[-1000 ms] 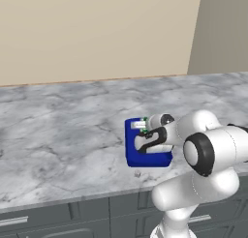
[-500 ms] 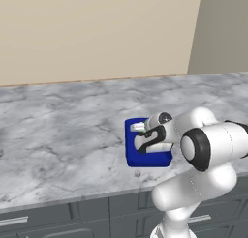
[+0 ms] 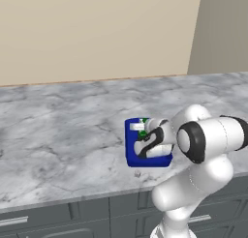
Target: Take out the milk from the fridge and place it on the tray on the counter. Then take the sugar cube near the tray and place it in the tray.
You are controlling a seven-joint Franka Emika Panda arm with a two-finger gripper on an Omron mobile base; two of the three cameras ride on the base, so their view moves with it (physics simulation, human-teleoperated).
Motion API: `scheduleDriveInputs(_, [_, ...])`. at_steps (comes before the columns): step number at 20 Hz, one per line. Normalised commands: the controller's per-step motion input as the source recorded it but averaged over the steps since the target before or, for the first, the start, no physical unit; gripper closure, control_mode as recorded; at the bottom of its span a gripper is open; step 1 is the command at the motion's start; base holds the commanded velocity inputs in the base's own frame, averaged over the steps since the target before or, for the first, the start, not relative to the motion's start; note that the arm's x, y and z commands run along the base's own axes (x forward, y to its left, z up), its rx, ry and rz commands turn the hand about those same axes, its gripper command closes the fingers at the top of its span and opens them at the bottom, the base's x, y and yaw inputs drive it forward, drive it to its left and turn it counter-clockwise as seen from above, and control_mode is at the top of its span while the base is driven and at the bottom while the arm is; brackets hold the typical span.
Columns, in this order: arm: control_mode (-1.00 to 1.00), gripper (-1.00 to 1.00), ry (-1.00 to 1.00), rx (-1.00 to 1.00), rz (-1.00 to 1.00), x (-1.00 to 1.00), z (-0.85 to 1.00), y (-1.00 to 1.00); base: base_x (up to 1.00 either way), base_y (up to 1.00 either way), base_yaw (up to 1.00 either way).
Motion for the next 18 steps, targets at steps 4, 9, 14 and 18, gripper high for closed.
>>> scheduleDriveInputs(4, [-1.00, 1.00, -0.01, 0.00, 0.00, 0.29, 0.00, 0.00, 0.00, 0.00, 0.00])
scheduleDriveInputs(9, [-1.00, 1.00, 0.01, 0.00, 0.00, 0.26, -0.11, 0.00, 0.00, 0.00, 0.00])
scheduleDriveInputs(14, [-1.00, 1.00, 0.03, 0.00, 0.00, 0.13, -0.16, 0.00, 0.00, 0.00, 0.00])
scheduleDriveInputs(18, [-1.00, 1.00, 0.06, 0.00, 0.00, 0.00, -0.14, 0.00, 0.00, 0.00, 0.00])
